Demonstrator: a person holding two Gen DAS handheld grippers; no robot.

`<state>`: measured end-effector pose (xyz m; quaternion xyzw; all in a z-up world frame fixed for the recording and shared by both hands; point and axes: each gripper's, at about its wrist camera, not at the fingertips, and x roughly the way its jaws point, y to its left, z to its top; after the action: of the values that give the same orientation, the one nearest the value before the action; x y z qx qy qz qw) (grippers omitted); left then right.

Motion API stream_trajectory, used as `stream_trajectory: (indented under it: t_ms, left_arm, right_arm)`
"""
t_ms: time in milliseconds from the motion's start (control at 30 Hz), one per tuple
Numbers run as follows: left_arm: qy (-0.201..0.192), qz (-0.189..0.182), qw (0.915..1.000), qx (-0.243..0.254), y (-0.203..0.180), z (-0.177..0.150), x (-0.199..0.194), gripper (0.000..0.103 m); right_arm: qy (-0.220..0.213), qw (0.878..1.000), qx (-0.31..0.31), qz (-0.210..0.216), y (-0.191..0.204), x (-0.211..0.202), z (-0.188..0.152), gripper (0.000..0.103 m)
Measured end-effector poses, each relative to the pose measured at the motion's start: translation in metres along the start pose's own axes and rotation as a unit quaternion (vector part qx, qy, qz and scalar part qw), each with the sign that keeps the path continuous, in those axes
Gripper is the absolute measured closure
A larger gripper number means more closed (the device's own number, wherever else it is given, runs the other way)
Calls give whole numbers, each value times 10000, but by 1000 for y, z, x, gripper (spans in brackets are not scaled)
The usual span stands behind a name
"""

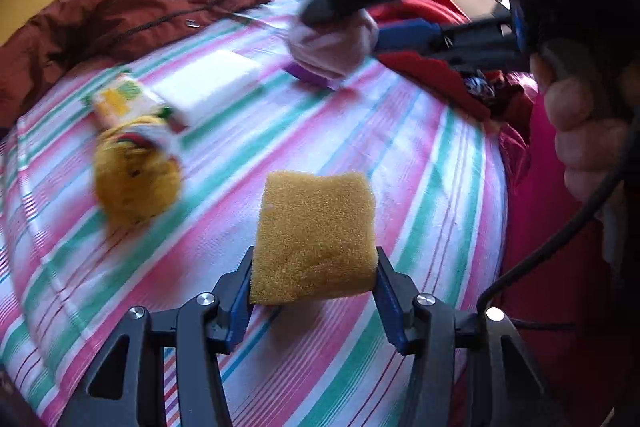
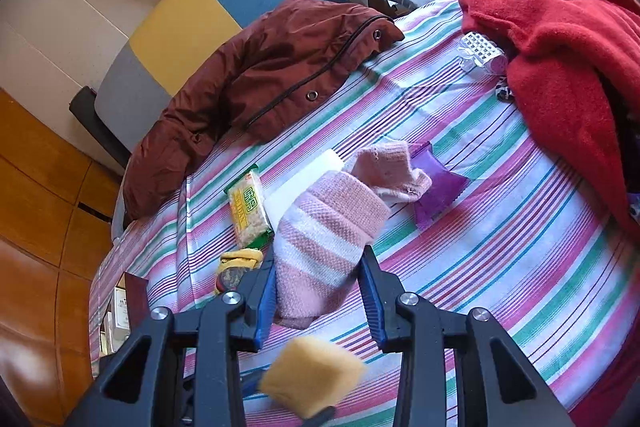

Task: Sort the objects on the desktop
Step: 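Carry the sponge cube with left tool while right tool carries the sock to the tray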

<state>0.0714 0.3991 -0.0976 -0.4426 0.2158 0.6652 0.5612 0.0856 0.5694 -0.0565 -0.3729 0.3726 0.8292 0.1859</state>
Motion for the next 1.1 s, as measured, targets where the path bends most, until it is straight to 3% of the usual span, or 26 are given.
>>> stream_trajectory:
  t_ms: [233,567,1100]
  left_arm:
    - [-474,748,9959,-185,16,-10,-45,49]
    - [-1106,1654,9788,-474,38,-27,-120,49]
    - [-1544,2308,9505,-1395,87,-80,-194,49]
  right_arm:
    - [68,9992,-393,78,15,2,-5,65]
    - [-107,9957,-885,267,36,-5,-10,65]
    - [-120,9869,-1561,389,66,-6,-27,65]
